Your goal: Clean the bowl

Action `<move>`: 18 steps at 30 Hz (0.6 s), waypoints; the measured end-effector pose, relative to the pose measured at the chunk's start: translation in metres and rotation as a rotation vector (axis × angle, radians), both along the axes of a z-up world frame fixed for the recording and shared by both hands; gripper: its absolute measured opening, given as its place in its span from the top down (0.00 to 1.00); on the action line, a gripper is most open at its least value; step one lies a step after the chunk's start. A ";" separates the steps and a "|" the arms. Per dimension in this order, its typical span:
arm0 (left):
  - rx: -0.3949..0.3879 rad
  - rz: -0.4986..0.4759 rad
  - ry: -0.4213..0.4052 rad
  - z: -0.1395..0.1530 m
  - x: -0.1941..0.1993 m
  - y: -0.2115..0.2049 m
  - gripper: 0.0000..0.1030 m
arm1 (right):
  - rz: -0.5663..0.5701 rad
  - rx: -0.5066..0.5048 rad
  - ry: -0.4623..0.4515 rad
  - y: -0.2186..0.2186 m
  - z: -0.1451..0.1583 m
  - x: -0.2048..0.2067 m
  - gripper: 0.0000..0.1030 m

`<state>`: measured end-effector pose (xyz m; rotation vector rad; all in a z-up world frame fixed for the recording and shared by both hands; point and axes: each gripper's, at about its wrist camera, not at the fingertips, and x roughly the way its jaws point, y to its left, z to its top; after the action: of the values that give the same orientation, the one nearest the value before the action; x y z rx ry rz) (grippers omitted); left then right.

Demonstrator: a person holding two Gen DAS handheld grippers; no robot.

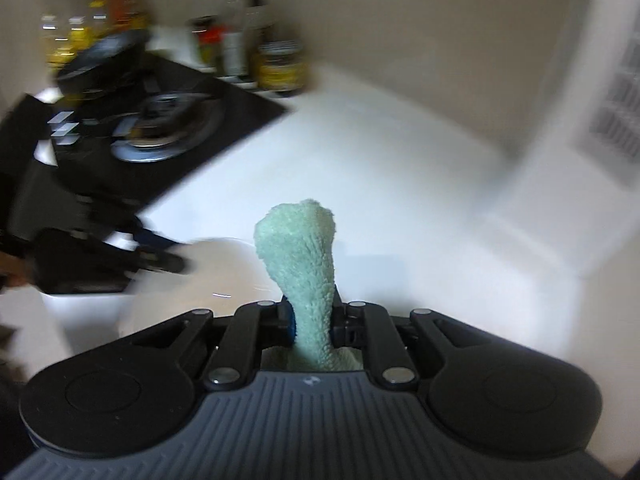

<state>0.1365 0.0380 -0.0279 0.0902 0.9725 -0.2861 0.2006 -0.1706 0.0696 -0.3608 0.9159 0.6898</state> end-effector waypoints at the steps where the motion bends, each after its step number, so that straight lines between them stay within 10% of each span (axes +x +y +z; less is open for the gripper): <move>1: 0.002 0.000 0.000 0.000 0.000 0.000 0.91 | -0.018 0.027 0.022 -0.008 -0.003 0.001 0.90; 18: -0.008 0.008 0.000 0.000 -0.001 0.001 0.91 | 0.039 0.152 0.092 -0.004 -0.045 -0.029 0.79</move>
<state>0.1358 0.0394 -0.0277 0.0791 0.9720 -0.2822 0.1713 -0.1746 0.0245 -0.2134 0.9390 0.8121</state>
